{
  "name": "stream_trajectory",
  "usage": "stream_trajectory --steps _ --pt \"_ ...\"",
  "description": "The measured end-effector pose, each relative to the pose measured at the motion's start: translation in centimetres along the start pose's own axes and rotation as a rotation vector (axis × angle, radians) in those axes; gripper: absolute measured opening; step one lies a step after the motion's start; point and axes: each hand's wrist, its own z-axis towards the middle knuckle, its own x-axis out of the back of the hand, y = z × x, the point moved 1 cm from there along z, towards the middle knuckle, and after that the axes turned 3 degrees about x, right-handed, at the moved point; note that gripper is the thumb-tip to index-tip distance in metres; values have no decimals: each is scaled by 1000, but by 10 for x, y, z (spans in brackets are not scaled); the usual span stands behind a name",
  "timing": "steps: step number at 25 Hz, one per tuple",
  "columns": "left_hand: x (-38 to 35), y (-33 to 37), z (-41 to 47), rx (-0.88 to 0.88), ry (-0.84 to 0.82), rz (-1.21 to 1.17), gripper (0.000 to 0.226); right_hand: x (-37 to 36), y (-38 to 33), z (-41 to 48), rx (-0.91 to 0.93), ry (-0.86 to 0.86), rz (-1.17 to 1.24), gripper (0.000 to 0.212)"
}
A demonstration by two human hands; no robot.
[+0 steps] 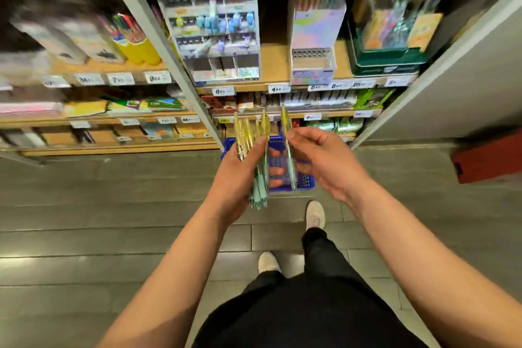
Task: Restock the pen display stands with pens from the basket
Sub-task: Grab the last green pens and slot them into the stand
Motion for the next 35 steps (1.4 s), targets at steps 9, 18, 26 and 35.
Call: stream_trajectory --steps 9,18,26,35 --pt "-72 41 25 28 -13 6 44 49 -66 8 55 -39 128 17" --pt "-120 63 91 -48 38 -46 23 110 -118 76 -3 -73 61 15" --pt "-133 98 157 -39 77 -42 26 123 -141 141 34 -21 74 12" --pt "-97 100 269 -2 -29 71 40 120 -116 232 91 126 74 6"
